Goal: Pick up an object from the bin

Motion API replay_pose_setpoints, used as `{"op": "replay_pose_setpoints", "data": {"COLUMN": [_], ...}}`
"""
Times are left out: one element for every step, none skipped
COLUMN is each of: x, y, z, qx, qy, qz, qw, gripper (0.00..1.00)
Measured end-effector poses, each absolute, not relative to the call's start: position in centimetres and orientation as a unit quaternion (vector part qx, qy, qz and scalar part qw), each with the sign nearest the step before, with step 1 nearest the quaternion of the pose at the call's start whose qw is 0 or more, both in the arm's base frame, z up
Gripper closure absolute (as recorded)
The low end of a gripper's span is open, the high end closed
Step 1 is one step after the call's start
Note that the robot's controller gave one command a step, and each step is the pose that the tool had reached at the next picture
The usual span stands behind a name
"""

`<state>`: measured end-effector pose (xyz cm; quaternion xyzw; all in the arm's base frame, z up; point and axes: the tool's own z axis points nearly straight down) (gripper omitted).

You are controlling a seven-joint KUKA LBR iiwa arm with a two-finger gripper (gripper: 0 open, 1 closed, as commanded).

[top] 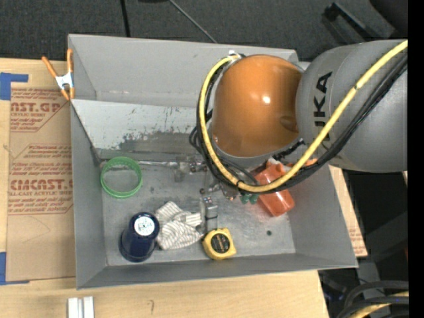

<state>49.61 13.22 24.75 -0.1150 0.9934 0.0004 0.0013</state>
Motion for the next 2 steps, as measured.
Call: {"op": "replay_pose_setpoints", "data": {"x": [49.6, 49.6], "y": [13.2, 12.2], "z": [24.7, 20.4], "qx": [-0.115, -0.14], "qy": [0.993, 0.99], "qz": [0.0, 0.0], "qw": [0.001, 0.003], "gripper": [0.0, 0.0]}}
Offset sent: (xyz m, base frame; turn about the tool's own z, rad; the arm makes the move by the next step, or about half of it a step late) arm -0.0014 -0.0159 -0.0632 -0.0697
